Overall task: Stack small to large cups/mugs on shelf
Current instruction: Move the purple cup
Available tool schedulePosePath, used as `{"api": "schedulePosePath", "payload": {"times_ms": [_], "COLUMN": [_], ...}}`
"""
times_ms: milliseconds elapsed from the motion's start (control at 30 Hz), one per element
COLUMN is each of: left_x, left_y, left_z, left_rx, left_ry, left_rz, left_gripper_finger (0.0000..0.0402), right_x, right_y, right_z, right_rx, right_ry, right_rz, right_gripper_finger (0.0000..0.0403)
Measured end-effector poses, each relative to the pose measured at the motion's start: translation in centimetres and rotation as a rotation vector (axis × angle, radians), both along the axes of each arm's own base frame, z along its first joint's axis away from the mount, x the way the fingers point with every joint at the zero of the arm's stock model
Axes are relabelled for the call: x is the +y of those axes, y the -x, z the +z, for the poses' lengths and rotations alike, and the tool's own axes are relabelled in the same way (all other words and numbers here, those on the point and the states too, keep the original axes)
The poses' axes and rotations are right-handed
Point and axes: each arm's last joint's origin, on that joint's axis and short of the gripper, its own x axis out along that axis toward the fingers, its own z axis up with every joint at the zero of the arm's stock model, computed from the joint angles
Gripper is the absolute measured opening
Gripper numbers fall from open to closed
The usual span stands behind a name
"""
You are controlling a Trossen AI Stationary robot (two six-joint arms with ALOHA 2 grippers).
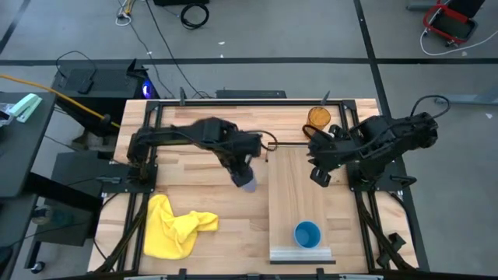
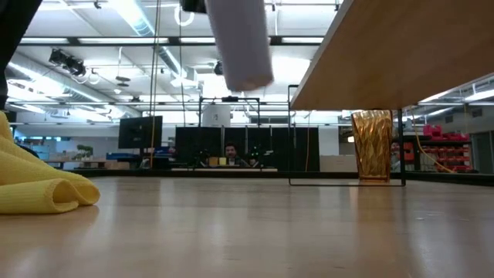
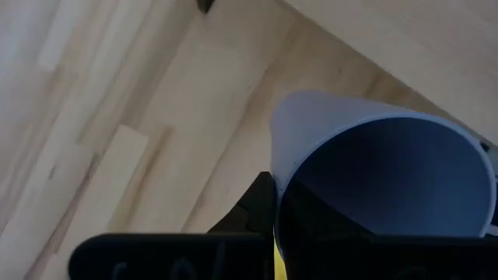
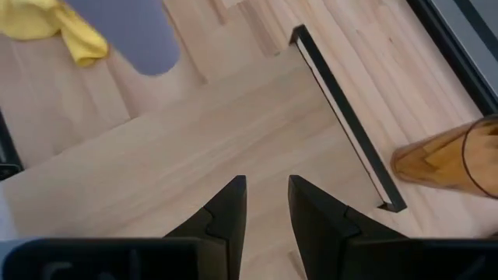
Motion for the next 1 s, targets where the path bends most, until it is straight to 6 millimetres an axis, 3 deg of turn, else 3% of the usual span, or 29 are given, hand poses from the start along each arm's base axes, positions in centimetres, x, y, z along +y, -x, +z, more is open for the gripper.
{"api": "schedulePosePath", "payload": {"times_ms": [267, 500, 733, 1000], "left_x": [-0.4, -0.6, -0.5, -0.5], "left_y": [-1.4, -2.0, -1.8, -2.0], "left_z": [-6.3, -9.8, -11.5, -11.5], "left_rx": [0.134, 0.135, 0.160, 0.140], "left_ry": [-0.004, 0.046, 0.043, 0.024], "left_rz": [-0.010, 0.002, 0.030, 0.048], "left_gripper_finger": [0.0009, 0.0010, 0.0009, 0.0011], "right_x": [-1.1, -1.5, -1.5, -1.5], "right_y": [-1.1, -1.5, -1.5, -1.5], "right_z": [0.1, 0.1, 0.1, 0.1], "right_rx": [-0.037, -0.034, -0.033, -0.033], "right_ry": [-0.026, -0.018, -0.014, -0.014], "right_rz": [0.027, 0.050, 0.058, 0.060], "right_gripper_finger": [0.0105, 0.0105, 0.0105, 0.0105]}}
